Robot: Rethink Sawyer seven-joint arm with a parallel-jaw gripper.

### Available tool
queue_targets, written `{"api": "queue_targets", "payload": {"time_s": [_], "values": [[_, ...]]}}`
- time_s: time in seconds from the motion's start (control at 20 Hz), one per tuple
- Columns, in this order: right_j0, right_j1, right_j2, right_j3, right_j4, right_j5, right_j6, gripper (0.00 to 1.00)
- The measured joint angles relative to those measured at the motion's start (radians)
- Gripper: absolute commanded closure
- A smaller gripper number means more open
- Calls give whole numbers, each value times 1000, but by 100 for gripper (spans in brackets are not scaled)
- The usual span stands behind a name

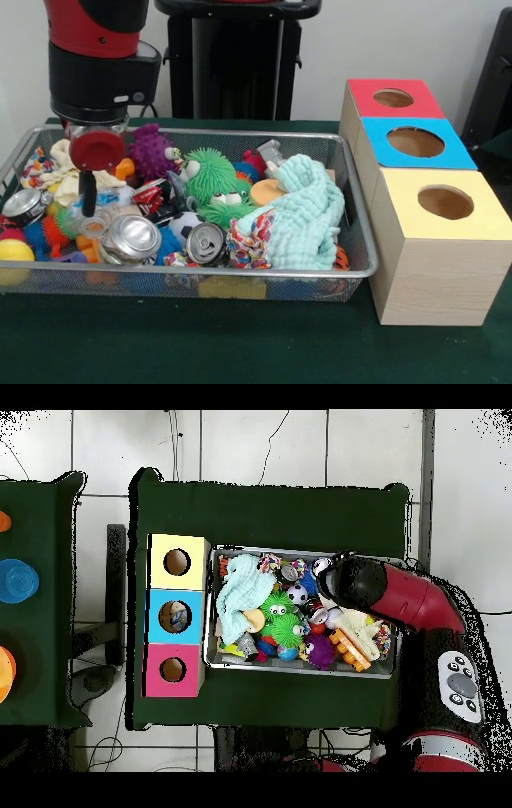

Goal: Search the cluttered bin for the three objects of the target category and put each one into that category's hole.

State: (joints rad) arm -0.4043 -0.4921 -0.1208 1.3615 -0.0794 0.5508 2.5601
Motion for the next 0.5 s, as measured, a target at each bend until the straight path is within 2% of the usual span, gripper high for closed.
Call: {"api": "queue_targets", "payload": {"time_s": [0.5], "values": [[57,-36,-40,31,29,17,0,100]]}}
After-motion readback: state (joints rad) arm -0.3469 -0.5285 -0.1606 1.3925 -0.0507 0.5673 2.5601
